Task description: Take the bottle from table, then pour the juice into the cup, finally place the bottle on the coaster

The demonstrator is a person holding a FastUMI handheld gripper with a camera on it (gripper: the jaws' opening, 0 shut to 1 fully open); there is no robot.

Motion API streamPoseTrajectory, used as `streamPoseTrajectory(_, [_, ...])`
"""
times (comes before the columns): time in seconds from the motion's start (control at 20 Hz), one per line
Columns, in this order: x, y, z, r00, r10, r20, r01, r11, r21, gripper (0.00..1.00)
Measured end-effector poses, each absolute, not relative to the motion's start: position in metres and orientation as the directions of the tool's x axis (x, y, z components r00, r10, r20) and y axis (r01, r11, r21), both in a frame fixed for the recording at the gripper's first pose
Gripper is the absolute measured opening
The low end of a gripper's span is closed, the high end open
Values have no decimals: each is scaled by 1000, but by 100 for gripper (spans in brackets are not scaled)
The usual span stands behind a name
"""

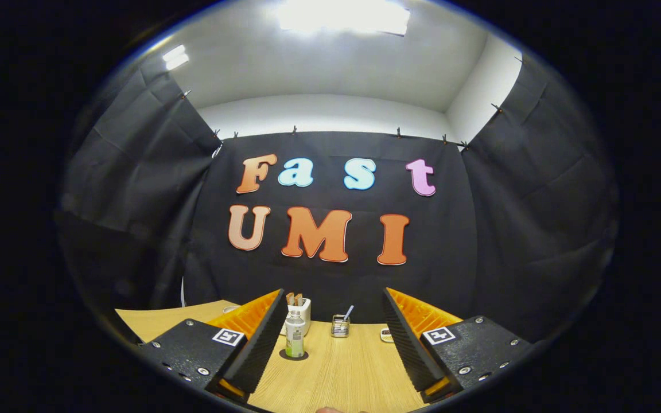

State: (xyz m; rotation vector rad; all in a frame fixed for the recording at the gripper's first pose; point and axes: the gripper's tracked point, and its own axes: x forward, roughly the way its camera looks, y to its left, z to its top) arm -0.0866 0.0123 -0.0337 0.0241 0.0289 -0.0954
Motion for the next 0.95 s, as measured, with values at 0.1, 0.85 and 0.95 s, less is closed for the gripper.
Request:
streamPoseTrajectory(0.1, [-84, 8, -40, 992, -117, -43, 117, 993, 1, 97])
streamPoseTrajectory(0.85, [-75, 18, -33, 993, -114, 20, 113, 993, 23, 97])
streamPoseTrajectory(0.95, [-73, 17, -39, 994, -113, -1, 113, 993, 30, 97])
